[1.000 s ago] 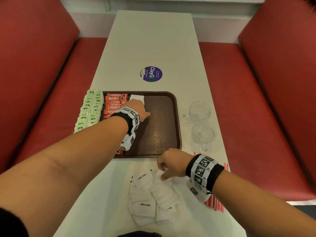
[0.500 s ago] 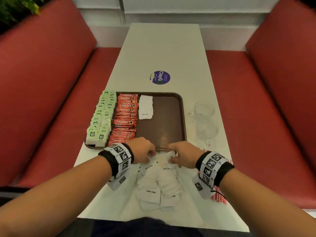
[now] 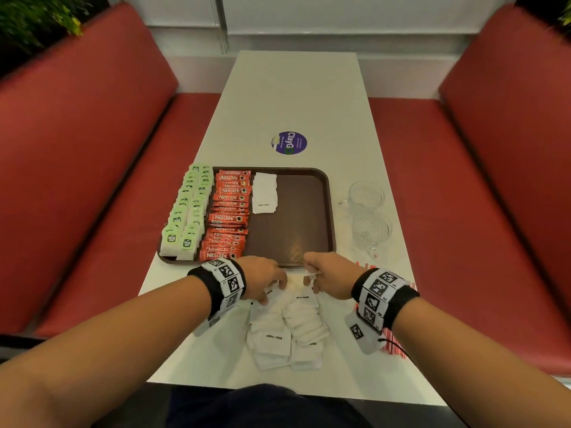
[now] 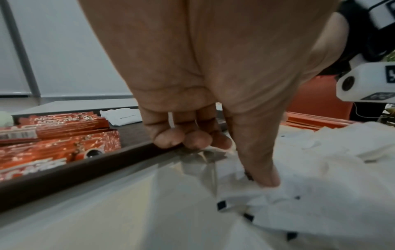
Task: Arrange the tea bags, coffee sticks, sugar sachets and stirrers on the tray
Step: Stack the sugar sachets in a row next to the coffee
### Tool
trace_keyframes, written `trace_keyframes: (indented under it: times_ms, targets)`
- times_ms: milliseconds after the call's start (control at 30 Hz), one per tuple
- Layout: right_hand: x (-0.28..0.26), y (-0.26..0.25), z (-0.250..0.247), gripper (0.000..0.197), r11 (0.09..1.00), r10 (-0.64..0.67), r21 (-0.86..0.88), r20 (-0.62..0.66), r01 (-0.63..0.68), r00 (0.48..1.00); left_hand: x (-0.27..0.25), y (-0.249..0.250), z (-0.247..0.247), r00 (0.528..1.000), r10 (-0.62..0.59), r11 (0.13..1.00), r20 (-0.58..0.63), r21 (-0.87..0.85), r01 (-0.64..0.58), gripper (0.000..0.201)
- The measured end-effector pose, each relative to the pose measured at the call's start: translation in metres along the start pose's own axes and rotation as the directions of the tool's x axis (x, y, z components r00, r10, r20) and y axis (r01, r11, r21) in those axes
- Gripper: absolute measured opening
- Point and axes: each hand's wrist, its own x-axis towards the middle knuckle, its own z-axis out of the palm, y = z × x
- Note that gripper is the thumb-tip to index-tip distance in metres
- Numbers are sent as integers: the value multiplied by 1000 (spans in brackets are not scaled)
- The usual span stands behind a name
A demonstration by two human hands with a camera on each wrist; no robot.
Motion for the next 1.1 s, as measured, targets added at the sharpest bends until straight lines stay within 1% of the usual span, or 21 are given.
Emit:
trace_keyframes:
  times_ms: [100, 200, 300, 433, 533, 600, 667, 700, 733, 767, 800, 867, 900, 967, 1000, 1100]
  targets:
    - [0, 0, 1, 34, 1000, 4, -6, -8, -4, 1000, 0, -1, 2, 1000, 0, 999, -4, 32, 1, 52]
    - [0, -2, 2, 22, 1000, 14, -4, -20, -14, 1000, -1, 0, -1, 999, -15, 997, 39, 78, 12, 50]
    - [0, -3, 2, 27, 999, 31, -7, -21, -31, 999, -1, 0, -4, 996, -19, 994, 90, 112, 9, 41]
    - [0, -4, 2, 23, 1000, 19, -14, -16, -19, 1000, -1, -2, -3, 998, 7, 993, 63, 114, -14, 38]
    - [3, -4, 4, 20, 999, 1, -38, -20, -2, 1000, -2, -3, -3, 999, 1, 995, 46, 96, -6, 34]
    - [5, -4, 6, 18, 998, -27, -51, -27, 25, 999, -4, -6, -5, 1000, -19, 1000, -13, -10, 19, 30]
    - [8, -3, 7, 23, 997, -53, -56, -43, 51, 998, -6, -14, -7, 992, -39, 987, -124, -160, 19, 37]
    - [9, -3, 7, 28, 997, -59, -48, -55, 56, 997, -8, -17, -10, 981, -43, 976, -188, -220, 0, 40]
    - [11, -3, 6, 34, 997, -63, -40, -70, 60, 996, -10, -20, -13, 966, -44, 966, -254, -257, -23, 39]
    - [12, -4, 6, 39, 997, -64, -37, -84, 61, 994, -12, -22, -17, 947, -46, 959, -317, -278, -47, 34]
    - [14, -4, 6, 40, 997, -69, -36, -100, 65, 993, -14, -23, -20, 926, -54, 952, -373, -299, -65, 26]
    - [19, -6, 3, 29, 995, -97, -30, -147, 94, 984, -17, -23, -27, 876, -85, 929, -476, -355, -103, 12]
    - [22, -8, 1, 25, 993, -115, -31, -176, 111, 978, -19, -23, -30, 851, -107, 915, -514, -386, -118, 8]
    - [28, -10, -3, 23, 990, -139, -35, -240, 134, 961, -19, -24, -33, 815, -150, 891, -559, -433, -133, 6]
    - [31, -10, -5, 20, 990, -142, -39, -276, 136, 951, -19, -25, -33, 809, -160, 884, -565, -447, -138, 6]
    - [38, -9, -9, 15, 988, -157, -56, -352, 146, 923, -16, -29, -33, 827, -159, 882, -540, -454, -127, 8]
